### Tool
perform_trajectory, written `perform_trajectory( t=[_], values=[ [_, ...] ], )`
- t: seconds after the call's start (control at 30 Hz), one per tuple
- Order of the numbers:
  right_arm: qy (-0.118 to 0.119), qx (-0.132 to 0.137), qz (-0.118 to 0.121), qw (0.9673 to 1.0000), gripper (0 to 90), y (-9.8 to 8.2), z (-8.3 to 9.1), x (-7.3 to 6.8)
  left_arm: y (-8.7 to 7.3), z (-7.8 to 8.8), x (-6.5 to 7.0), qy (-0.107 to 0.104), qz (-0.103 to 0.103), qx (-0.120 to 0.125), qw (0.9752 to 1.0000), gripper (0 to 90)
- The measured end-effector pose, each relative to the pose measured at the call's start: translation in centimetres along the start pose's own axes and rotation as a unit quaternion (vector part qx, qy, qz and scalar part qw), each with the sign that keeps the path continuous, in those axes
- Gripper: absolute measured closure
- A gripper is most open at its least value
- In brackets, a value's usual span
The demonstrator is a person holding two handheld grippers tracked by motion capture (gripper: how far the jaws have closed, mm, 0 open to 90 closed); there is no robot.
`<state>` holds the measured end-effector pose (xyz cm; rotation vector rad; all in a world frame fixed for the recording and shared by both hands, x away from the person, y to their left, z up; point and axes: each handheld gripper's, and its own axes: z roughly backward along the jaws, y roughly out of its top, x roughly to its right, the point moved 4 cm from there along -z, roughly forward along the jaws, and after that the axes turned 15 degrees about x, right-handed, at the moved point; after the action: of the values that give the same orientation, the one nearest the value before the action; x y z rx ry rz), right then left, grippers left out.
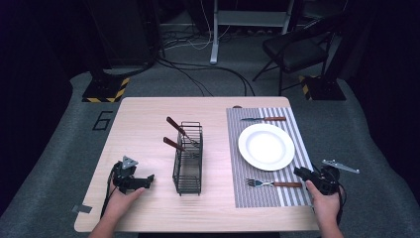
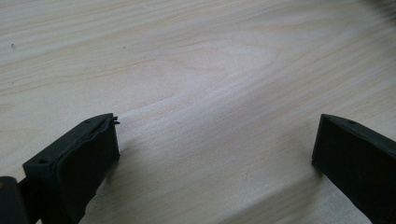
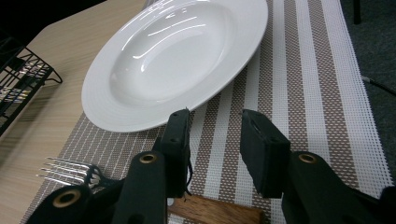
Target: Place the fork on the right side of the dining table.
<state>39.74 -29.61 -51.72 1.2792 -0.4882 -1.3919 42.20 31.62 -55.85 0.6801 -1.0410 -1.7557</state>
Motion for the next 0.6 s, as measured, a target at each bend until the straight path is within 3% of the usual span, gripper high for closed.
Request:
perform_trajectory(
  t=[0.2, 0.6],
  values=[
    [0.014, 0.007, 0.017, 0.9997, 61.1, 0.4, 0.0, -1.0, 0.0, 0.0, 0.0, 0.0, 0.0, 0.0, 1.0, 0.2],
    [0.052, -0.013, 0.074, 0.9958, 59.2, 0.7, -1.4, -5.0, 0.0, 0.0, 0.0, 0.0, 0.0, 0.0, 1.0, 0.2]
  ],
)
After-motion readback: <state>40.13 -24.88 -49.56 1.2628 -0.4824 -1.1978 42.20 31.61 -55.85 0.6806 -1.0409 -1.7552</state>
